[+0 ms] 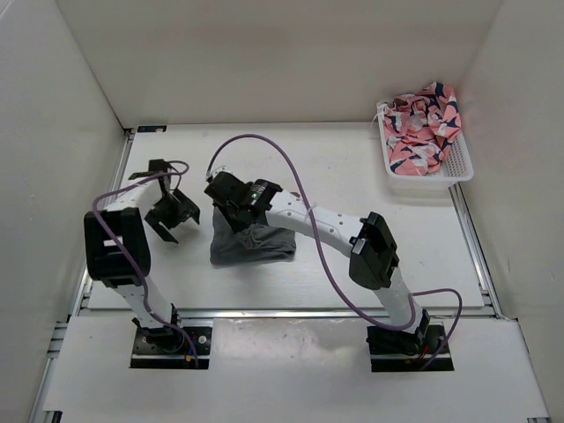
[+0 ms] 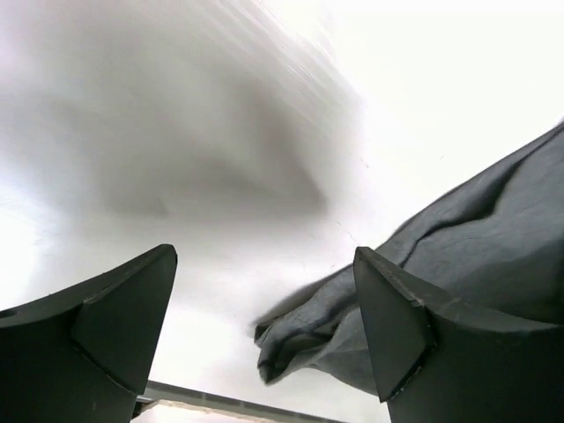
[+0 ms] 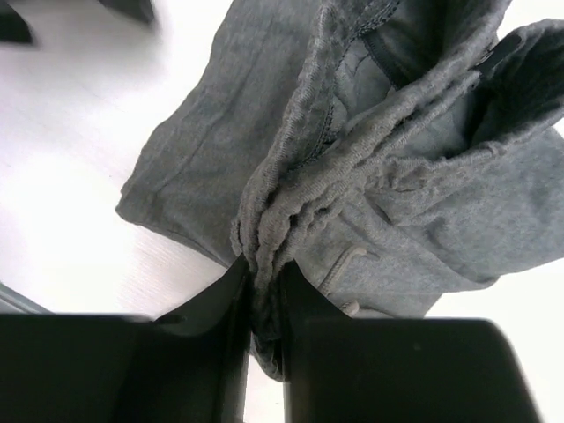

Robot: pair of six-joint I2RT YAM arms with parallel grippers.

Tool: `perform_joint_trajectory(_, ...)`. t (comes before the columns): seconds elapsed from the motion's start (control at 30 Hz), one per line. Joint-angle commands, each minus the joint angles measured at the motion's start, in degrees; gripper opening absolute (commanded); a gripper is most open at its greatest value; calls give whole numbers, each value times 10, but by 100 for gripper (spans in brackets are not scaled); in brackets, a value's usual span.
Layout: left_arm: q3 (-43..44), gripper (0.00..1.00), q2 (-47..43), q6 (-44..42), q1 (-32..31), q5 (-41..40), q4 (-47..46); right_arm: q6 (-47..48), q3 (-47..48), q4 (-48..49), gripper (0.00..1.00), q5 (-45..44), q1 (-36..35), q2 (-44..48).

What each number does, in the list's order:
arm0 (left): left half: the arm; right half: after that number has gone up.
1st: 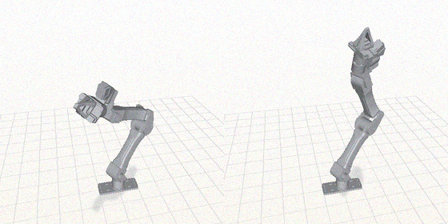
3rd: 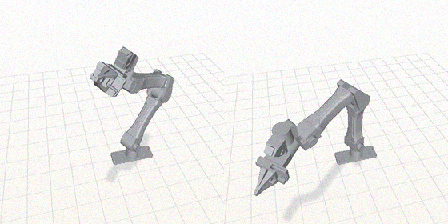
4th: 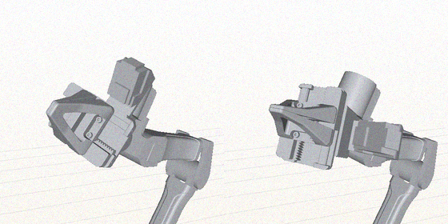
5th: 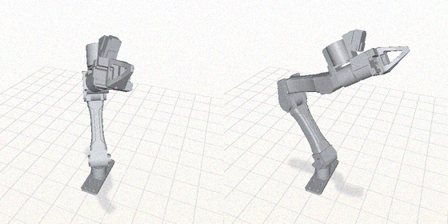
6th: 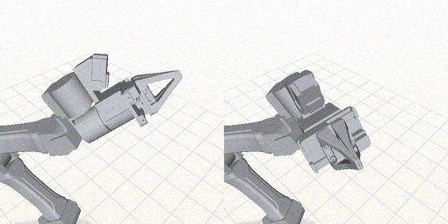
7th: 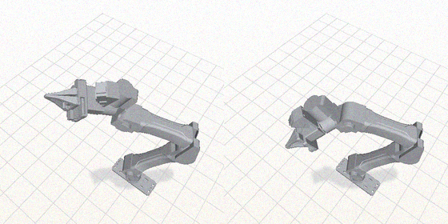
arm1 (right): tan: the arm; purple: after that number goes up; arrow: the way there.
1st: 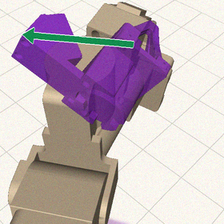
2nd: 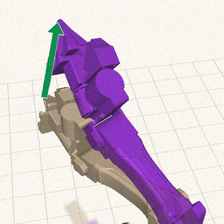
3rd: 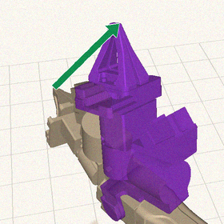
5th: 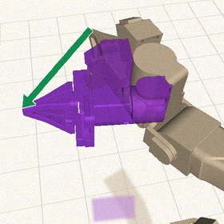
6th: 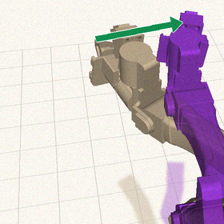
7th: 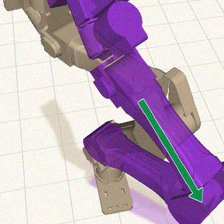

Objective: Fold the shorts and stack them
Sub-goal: Fold the shorts

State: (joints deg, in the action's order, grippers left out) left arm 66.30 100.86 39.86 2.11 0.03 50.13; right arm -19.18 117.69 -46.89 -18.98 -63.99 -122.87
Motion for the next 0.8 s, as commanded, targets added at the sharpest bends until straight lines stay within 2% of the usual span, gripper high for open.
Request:
perform_joint_trajectory(0.0,10,93,-70,-6,34,16,12,16,33,21,38,37,-2,-8)
perform_joint_trajectory(0.07,22,93,-81,-6,34,16,22,22,18,43,78,58,-2,14)
perform_joint_trajectory(0.13,49,93,-89,-17,34,16,36,22,-15,88,100,74,-2,49)
perform_joint_trajectory(0.3,108,93,-89,-31,-8,-32,76,-14,-145,122,100,61,13,190)
perform_joint_trajectory(0.37,124,87,-89,-47,-26,-32,76,-30,-208,140,91,54,39,259)
perform_joint_trajectory(0.4,130,86,-89,-52,-39,-32,76,-52,-275,145,87,54,50,283)
perform_joint_trajectory(0.43,144,84,-89,-57,-71,-37,76,-64,-309,152,79,54,77,326)
perform_joint_trajectory(0.5,162,84,-71,-65,-111,-44,76,-87,-399,152,78,65,108,365)
perform_joint_trajectory(0.53,187,84,-48,-72,-153,-53,76,-105,-427,152,78,73,143,399)
perform_joint_trajectory(0.63,235,91,24,-72,-222,-86,94,-127,-518,152,78,103,214,458)
perform_joint_trajectory(0.77,324,97,112,-66,-244,-107,105,-127,-572,140,79,124,274,511)
